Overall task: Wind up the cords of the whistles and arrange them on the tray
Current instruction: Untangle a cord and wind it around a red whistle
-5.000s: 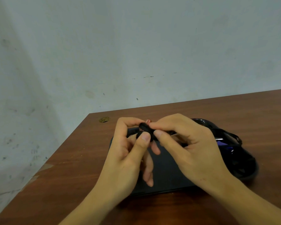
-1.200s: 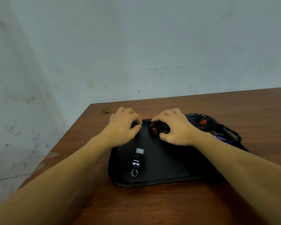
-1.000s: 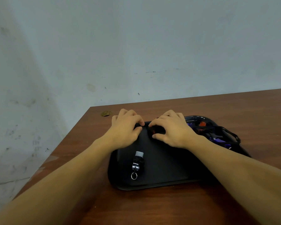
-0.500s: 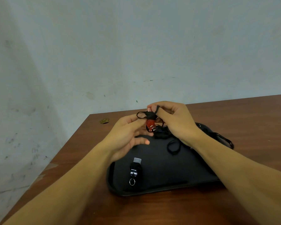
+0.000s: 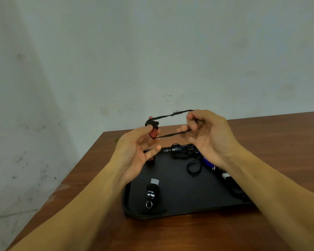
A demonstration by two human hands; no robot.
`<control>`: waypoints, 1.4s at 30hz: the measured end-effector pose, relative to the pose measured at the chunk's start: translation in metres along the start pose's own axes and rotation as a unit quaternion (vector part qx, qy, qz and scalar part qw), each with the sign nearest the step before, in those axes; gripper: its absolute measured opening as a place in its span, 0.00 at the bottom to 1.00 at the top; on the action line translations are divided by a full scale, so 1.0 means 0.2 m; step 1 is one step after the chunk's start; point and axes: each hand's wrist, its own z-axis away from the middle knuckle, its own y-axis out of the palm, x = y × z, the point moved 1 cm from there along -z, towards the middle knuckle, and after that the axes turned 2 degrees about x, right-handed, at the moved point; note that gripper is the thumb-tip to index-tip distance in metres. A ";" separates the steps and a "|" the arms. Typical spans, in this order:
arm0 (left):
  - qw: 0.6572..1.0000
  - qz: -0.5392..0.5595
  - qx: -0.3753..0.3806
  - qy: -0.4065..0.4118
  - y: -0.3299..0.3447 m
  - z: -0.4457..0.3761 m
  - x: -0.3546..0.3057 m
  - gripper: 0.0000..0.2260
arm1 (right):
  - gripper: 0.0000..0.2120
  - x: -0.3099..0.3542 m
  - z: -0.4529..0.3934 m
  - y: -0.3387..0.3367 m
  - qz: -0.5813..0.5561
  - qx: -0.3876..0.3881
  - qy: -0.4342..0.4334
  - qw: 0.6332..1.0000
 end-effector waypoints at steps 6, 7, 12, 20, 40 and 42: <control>0.996 -0.036 0.065 0.042 0.03 0.02 -0.05 0.12 | 0.11 0.02 0.02 0.00 0.062 0.022 0.006 0.998; 0.993 -0.093 0.059 0.050 0.02 0.03 -0.05 0.13 | 0.11 0.03 0.02 0.01 0.104 0.032 -0.016 0.994; 0.986 -0.154 0.000 0.063 0.01 0.04 -0.05 0.07 | 0.21 0.14 0.05 0.05 0.381 0.122 -0.149 0.904; 0.968 -0.207 0.133 0.045 0.00 0.10 -0.08 0.07 | 0.11 0.12 0.05 0.04 0.667 0.194 0.015 0.719; 0.702 -0.673 0.088 0.215 0.07 0.12 0.11 0.19 | 0.10 0.11 -0.12 0.12 0.702 0.188 -0.031 0.686; 0.768 -0.621 0.059 0.141 0.07 0.06 0.14 0.24 | 0.09 0.06 -0.08 0.20 0.778 0.179 -0.087 0.596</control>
